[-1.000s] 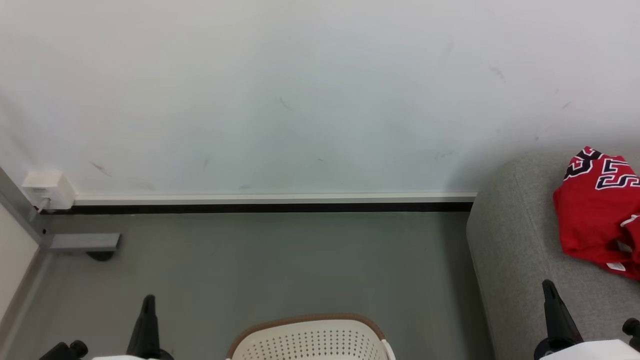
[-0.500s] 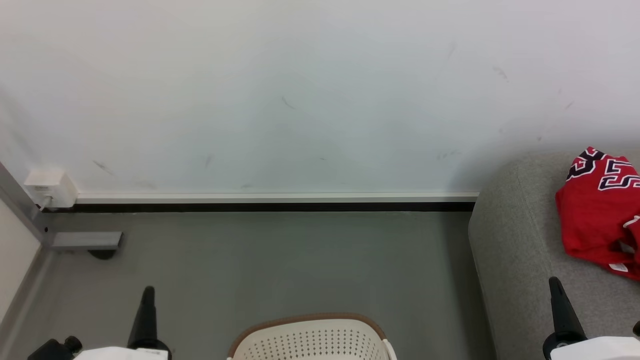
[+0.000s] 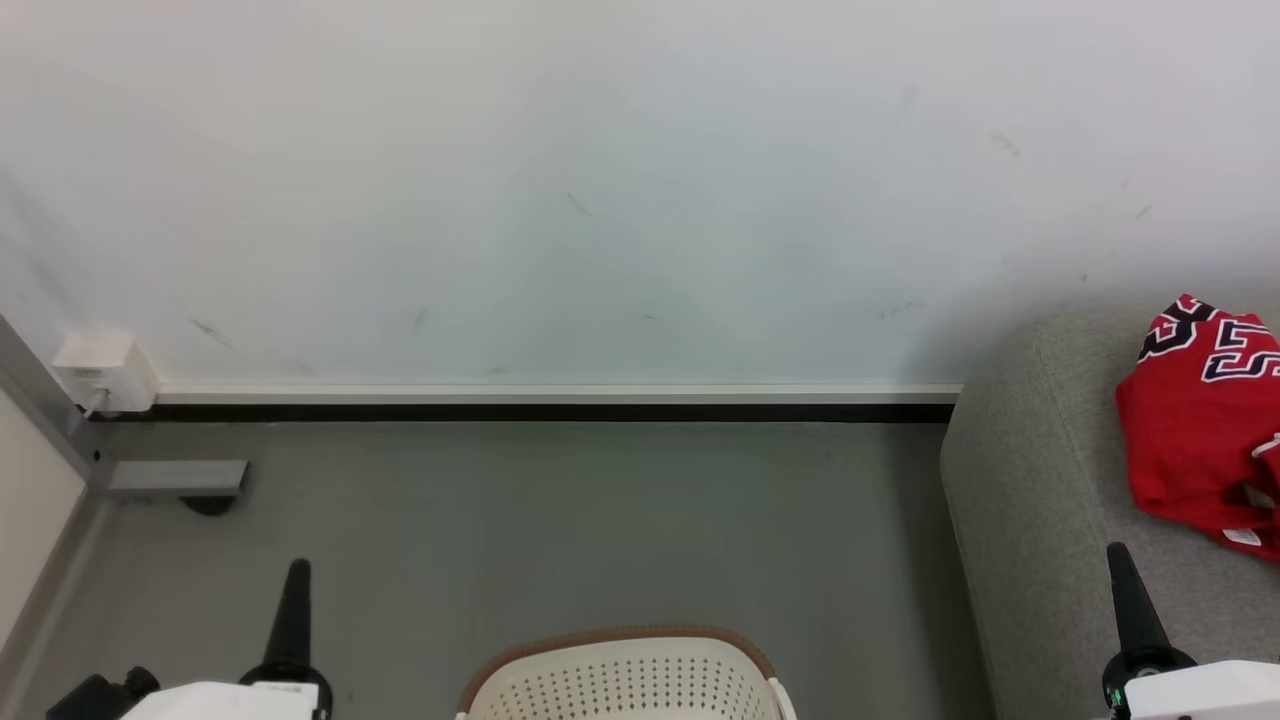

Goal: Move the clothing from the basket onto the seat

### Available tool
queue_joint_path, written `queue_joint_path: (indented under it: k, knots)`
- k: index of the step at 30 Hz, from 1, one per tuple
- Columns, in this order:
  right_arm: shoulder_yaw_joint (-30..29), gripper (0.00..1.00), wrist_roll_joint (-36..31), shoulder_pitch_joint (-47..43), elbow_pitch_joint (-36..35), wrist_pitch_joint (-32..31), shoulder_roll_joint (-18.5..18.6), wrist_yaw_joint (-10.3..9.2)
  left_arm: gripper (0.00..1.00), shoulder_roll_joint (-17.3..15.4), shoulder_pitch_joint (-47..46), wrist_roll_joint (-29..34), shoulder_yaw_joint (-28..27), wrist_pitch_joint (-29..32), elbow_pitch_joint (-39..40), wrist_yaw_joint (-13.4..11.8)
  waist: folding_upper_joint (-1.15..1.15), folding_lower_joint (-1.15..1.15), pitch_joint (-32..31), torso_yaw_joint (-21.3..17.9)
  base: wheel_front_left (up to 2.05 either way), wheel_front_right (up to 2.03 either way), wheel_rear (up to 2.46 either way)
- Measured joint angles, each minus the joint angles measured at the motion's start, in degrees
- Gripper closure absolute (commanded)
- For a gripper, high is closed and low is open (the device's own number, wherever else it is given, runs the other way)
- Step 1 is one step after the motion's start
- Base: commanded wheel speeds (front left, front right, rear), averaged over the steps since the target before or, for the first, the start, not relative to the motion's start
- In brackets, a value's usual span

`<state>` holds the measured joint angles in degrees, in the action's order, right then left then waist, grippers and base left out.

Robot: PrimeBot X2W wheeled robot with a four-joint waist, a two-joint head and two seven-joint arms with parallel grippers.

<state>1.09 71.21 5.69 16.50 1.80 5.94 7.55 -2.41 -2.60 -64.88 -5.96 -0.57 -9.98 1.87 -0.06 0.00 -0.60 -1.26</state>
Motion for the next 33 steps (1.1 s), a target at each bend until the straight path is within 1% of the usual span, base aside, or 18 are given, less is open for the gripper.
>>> queue_joint_path:
  k: [21, 33]
  knots:
    - [-0.9, 1.00, 10.7, 0.6, -0.6, -1.7, 0.3, 0.00, 1.00, -0.1, -1.1, -11.3, -0.3, 2.8, 1.4, -0.5, 0.00, 0.00, 0.1, 0.4, 0.00, 0.00, 0.00]
    - [-1.0, 1.00, 16.2, 1.1, -1.0, -2.0, 1.0, 0.00, 1.00, -0.1, -1.8, -16.4, -0.4, 4.2, 2.0, -0.9, 0.00, 0.00, 0.2, 0.7, 0.00, 0.00, 0.00]
